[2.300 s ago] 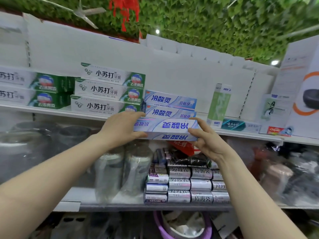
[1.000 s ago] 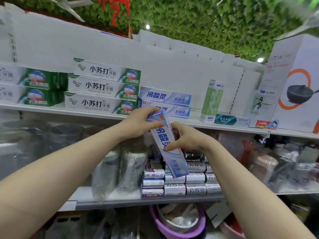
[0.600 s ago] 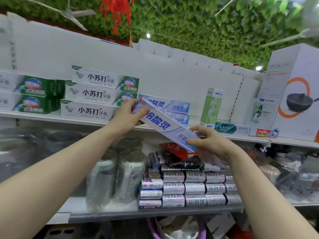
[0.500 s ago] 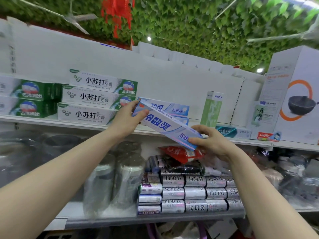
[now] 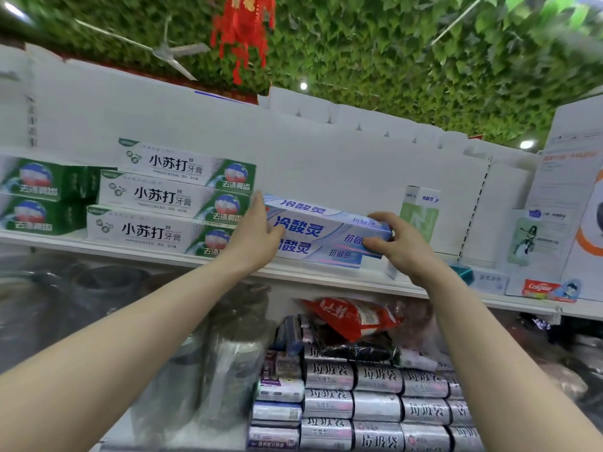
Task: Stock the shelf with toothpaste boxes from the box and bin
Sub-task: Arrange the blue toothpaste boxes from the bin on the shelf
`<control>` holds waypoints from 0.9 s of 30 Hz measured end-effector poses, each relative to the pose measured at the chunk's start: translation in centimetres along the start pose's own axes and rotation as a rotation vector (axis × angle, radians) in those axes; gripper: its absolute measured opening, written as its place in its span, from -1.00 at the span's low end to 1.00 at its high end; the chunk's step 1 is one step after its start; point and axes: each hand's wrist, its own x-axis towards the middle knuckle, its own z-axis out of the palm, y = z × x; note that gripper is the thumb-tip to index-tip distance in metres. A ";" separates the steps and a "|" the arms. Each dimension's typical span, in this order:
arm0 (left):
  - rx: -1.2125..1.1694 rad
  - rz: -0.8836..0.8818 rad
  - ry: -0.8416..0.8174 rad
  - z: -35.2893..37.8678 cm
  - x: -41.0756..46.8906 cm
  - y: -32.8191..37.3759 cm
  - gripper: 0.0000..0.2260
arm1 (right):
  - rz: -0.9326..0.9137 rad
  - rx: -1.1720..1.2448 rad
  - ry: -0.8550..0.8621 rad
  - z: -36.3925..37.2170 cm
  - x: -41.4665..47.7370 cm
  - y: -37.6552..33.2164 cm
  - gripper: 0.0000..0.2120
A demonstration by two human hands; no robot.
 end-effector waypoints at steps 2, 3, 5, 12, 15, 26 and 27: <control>-0.003 -0.009 -0.021 0.6 0.6 -0.2 -0.30 | -0.015 -0.021 0.044 0.7 1.1 0.3 -0.53; 0.003 -0.018 -0.026 0.8 0.9 -0.3 -0.29 | -0.023 -0.042 0.073 1.1 1.5 0.5 -0.51; 0.033 -0.039 -0.033 1.2 1.3 -0.3 -0.28 | -0.037 -0.114 0.128 2.1 2.1 1.0 -0.49; 0.169 0.030 -0.027 2.9 1.6 -1.2 -0.31 | -0.099 -0.210 0.335 5.0 2.6 2.8 -0.55; 0.288 0.063 0.007 3.8 1.7 -1.8 -0.30 | -0.094 -0.261 0.387 5.7 2.8 2.8 -0.59; 0.637 0.427 0.180 4.0 0.7 -3.5 -0.47 | -0.356 -0.655 0.626 8.2 3.0 3.0 -0.59; 0.639 0.453 0.188 3.9 0.7 -3.6 -0.52 | -0.398 -0.663 0.632 8.4 2.9 3.1 -0.60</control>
